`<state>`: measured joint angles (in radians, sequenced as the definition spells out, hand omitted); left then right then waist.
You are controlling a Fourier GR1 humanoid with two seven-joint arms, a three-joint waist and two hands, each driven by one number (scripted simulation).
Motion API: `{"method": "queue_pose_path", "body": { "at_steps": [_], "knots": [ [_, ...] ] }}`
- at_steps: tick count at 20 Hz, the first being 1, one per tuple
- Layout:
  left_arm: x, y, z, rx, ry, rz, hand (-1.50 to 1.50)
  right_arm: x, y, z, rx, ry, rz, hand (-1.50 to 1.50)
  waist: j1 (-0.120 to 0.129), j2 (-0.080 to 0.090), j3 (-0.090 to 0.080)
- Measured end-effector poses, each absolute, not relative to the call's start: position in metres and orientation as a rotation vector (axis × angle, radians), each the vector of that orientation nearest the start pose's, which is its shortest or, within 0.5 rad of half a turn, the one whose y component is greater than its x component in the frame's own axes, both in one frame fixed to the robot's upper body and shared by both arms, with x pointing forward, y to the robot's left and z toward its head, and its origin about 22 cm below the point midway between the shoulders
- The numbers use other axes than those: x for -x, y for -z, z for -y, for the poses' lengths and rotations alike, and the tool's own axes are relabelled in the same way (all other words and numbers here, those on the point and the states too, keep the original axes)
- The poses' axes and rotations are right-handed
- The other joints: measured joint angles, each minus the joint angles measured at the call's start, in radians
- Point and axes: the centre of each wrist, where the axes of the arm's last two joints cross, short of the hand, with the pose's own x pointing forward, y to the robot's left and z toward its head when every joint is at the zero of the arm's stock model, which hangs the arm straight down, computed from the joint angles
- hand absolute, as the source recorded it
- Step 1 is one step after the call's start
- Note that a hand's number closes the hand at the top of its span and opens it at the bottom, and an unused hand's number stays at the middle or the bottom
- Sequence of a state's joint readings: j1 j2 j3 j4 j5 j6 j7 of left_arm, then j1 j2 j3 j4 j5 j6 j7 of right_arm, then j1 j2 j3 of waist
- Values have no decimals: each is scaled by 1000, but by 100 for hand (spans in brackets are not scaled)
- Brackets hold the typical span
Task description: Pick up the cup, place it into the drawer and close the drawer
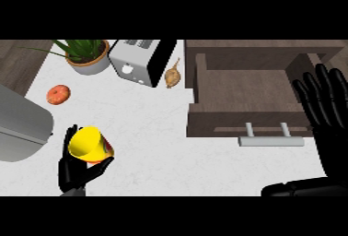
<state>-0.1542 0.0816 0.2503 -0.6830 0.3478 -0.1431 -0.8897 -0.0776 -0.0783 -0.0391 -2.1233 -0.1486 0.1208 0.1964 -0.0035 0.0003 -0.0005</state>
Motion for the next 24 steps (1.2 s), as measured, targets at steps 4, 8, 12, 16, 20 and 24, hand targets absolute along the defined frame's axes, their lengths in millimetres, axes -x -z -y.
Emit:
{"method": "queue_pose_path", "body": {
  "at_steps": [4, 8, 12, 16, 20, 24],
  "knots": [
    [-221, 155, -286, 6, -495, 1790, 150, -218, -145, 240, -158, -142, 2000, -150, 0, 0, 0],
    [-227, 152, -287, -9, -481, 1828, 150, -226, -148, 241, -157, -142, 1999, -150, 1, 0, 0],
    [-231, 148, -282, -58, -471, 1881, 150, -223, -144, 241, -154, -138, 2005, -150, 2, 0, 0],
    [-243, 143, -286, -49, -422, 1903, 150, -220, -145, 238, -153, -142, 2001, -150, 0, 0, 0],
    [-251, 137, -294, 2, -358, 1910, 150, -225, -147, 240, -157, -140, 2001, -150, -1, 1, 0],
    [-262, 123, -291, 70, -323, 1958, 150, -225, -152, 247, -147, -135, 1996, -150, 3, -1, 0]
  ]
}}
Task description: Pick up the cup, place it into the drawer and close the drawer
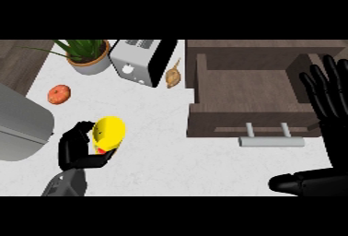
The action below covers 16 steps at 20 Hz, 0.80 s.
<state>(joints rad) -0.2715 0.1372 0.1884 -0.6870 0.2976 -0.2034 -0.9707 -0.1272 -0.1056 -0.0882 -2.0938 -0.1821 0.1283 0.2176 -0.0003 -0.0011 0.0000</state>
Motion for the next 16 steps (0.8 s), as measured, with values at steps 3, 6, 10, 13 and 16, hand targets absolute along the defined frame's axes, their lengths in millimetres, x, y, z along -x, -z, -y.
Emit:
{"method": "queue_pose_path", "body": {
  "at_steps": [3, 6, 10, 13, 16],
  "knots": [
    [-274, 108, -281, 142, -282, 2003, 150, -223, -150, 248, -144, -138, 1991, -150, 1, -1, 1],
    [-286, 86, -272, 206, -215, 2034, 150, -220, -147, 243, -140, -137, 1987, -150, 4, -2, 1],
    [-298, 51, -251, 299, -154, 2054, 150, -218, -144, 246, -139, -134, 1980, -150, 6, -3, 1],
    [-307, 21, -240, 346, -129, 2069, 150, -222, -142, 246, -139, -128, 1977, -150, 6, -2, 1],
    [-313, -8, -225, 373, -123, 2076, 150, -221, -143, 247, -137, -130, 1977, -150, 4, -2, 1]
  ]
}}
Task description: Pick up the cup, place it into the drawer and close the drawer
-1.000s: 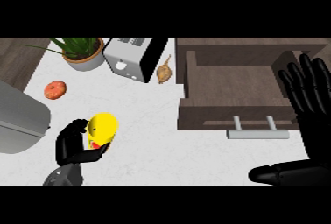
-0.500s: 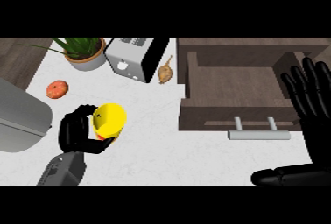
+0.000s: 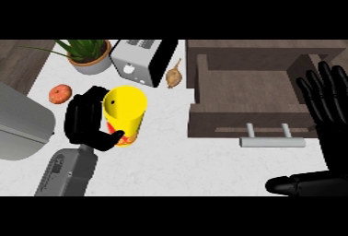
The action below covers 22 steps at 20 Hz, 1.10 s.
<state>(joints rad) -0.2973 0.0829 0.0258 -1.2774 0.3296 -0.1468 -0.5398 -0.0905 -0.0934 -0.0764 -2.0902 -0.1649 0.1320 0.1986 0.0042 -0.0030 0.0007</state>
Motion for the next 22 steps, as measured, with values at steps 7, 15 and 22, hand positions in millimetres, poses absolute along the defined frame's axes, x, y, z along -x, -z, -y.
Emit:
{"method": "queue_pose_path", "body": {
  "at_steps": [7, 15, 22],
  "knots": [
    [-336, -74, -177, 393, -91, 2098, 150, -218, -139, 245, -136, -130, 1989, -150, -7, 1, 0],
    [-363, -135, -137, 362, -38, 2112, 150, -221, -138, 249, -129, -132, 1992, -150, -11, 3, 0],
    [-381, -165, -105, 341, 24, 2091, 150, -221, -134, 254, -120, -137, 1989, -150, -14, 3, 0]
  ]
}}
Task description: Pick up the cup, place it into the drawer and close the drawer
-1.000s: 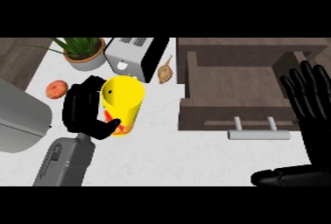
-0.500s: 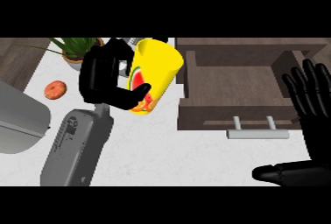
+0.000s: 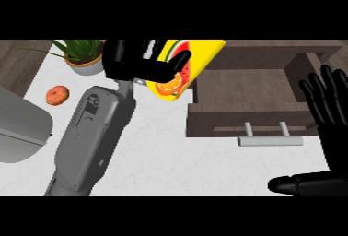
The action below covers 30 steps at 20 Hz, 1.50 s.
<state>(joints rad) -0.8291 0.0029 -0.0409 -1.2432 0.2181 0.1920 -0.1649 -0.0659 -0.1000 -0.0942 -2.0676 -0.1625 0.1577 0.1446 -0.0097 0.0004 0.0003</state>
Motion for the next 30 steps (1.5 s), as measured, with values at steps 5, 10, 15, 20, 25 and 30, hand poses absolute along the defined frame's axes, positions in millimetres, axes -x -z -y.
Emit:
{"method": "queue_pose_path", "body": {
  "at_steps": [5, 10, 15, 20, 25, 30],
  "knots": [
    [-392, -178, -80, 303, 77, 2058, 150, -224, -134, 253, -126, -127, 1992, -150, -3, 1, 0],
    [-404, -176, -59, 262, 91, 2027, 150, -223, -136, 253, -134, -141, 1985, -150, -10, 2, 0],
    [-416, -173, -41, 241, 100, 2010, 150, -227, -137, 254, -139, -148, 1990, -150, -20, 5, 0],
    [-424, -165, -30, 204, 115, 1975, 150, -228, -131, 258, -146, -145, 1996, -150, -30, 7, 0],
    [-429, -154, -24, 173, 154, 1931, 150, -233, -129, 253, -165, -156, 2000, -150, -45, 11, 1],
    [-429, -143, -19, 125, 215, 1912, 150, -234, -134, 249, -174, -167, 2000, -150, -61, 14, 1]
  ]
}}
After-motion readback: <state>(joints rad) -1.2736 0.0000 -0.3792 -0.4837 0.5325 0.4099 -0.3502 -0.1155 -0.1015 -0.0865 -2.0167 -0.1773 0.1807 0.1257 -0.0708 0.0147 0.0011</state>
